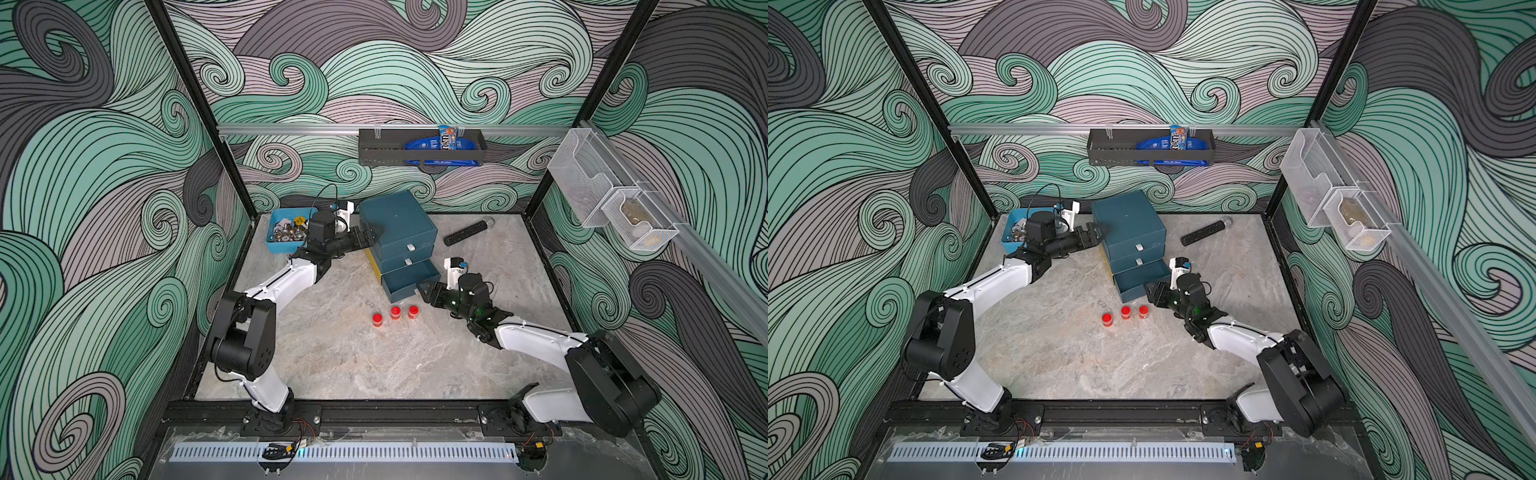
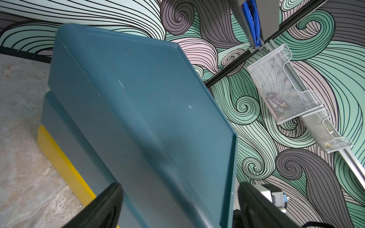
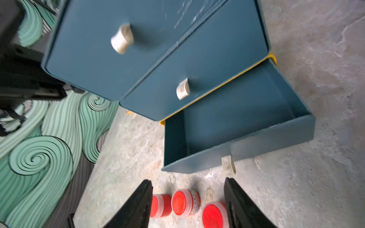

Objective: Put the paint cans in the drawer according to color
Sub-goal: Pick up the paint can at the center of the board.

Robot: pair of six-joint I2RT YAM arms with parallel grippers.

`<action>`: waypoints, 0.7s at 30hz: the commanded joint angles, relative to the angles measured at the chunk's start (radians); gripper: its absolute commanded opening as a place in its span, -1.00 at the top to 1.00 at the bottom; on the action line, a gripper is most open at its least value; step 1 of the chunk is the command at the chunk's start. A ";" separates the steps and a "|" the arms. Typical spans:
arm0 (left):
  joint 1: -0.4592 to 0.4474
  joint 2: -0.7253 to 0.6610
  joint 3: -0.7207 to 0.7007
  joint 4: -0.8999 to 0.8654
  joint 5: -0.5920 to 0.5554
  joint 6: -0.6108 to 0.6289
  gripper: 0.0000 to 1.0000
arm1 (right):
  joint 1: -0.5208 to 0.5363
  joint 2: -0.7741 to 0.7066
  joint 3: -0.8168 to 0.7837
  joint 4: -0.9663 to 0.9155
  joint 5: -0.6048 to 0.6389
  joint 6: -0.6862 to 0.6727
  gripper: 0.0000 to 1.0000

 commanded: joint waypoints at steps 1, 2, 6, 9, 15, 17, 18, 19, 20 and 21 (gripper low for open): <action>0.002 -0.008 -0.001 0.012 0.003 0.010 -0.88 | 0.051 0.013 0.023 -0.196 0.066 -0.090 -0.27; 0.002 -0.009 -0.001 0.012 0.003 0.010 -0.88 | 0.068 0.020 0.029 -0.213 0.079 -0.096 -0.27; 0.001 -0.009 0.000 0.012 0.002 0.010 -0.88 | 0.119 0.058 0.050 -0.250 0.105 -0.104 -0.29; 0.002 -0.007 0.000 0.013 0.002 0.010 -0.88 | 0.134 0.076 0.059 -0.267 0.120 -0.105 -0.29; 0.003 -0.005 0.000 0.012 0.002 0.010 -0.88 | 0.163 0.125 0.091 -0.293 0.161 -0.126 -0.29; 0.003 -0.004 -0.001 0.012 0.001 0.010 -0.88 | 0.168 0.145 0.102 -0.294 0.168 -0.129 -0.29; 0.003 -0.005 0.000 0.012 0.001 0.010 -0.88 | 0.172 0.155 0.108 -0.294 0.176 -0.131 -0.29; 0.003 -0.004 0.000 0.012 0.001 0.010 -0.88 | 0.175 0.166 0.114 -0.294 0.188 -0.131 -0.28; 0.003 -0.004 0.000 0.012 0.001 0.010 -0.88 | 0.176 0.176 0.121 -0.294 0.195 -0.132 -0.26; 0.003 -0.002 0.001 0.012 0.001 0.010 -0.88 | 0.176 0.186 0.127 -0.294 0.200 -0.133 -0.21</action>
